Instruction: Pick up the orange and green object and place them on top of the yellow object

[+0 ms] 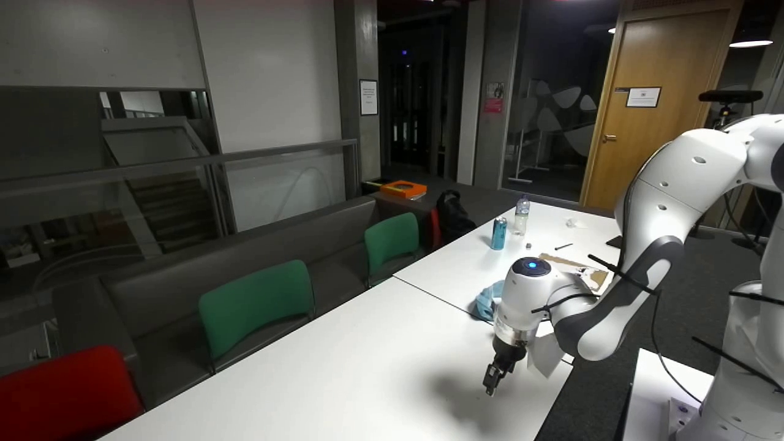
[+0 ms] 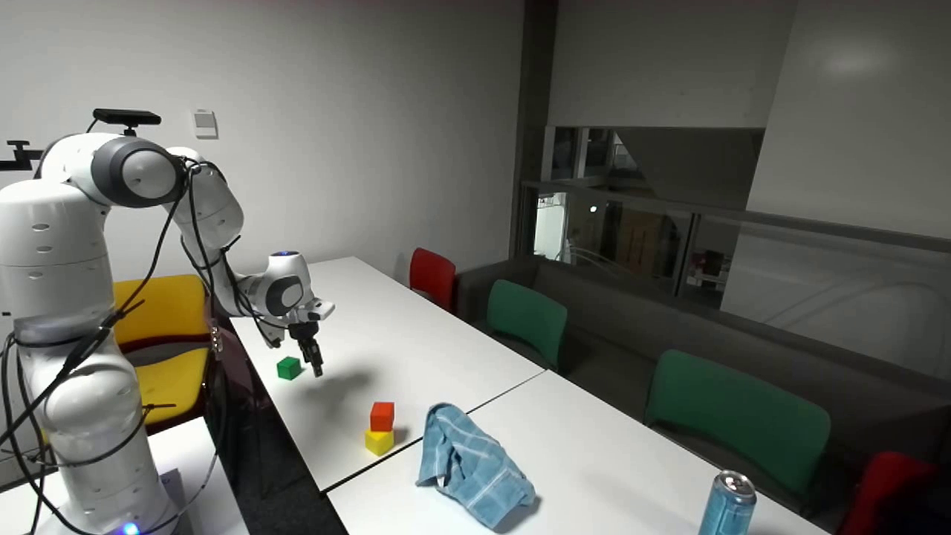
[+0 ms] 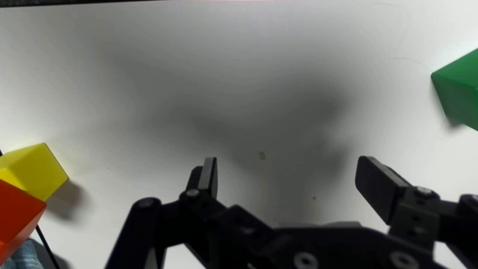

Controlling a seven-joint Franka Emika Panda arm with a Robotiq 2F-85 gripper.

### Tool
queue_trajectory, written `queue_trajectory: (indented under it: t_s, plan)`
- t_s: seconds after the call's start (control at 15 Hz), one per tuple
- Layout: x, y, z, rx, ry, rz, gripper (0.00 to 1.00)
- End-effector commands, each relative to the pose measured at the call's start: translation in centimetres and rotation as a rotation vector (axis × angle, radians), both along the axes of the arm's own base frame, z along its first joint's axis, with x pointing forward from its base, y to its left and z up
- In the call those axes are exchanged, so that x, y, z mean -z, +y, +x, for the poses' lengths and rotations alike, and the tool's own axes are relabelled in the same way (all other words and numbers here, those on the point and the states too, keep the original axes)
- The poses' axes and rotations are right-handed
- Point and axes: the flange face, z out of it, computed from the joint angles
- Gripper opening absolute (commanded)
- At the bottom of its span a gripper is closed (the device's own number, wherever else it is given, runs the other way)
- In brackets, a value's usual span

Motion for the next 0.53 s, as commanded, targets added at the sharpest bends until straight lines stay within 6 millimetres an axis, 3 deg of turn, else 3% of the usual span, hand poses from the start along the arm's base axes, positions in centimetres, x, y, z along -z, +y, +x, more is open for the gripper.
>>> queue_trajectory:
  t_s: [0.0, 0.13, 0.47]
  plan:
    - [0.1, 0.0, 0.0, 0.000, 0.002, 0.000, 1.00]
    - [0.2, 0.6, -0.1, -0.026, 0.001, 0.007, 1.00]
    - [0.9, 4.9, -1.2, -0.234, 0.001, 0.027, 1.00]
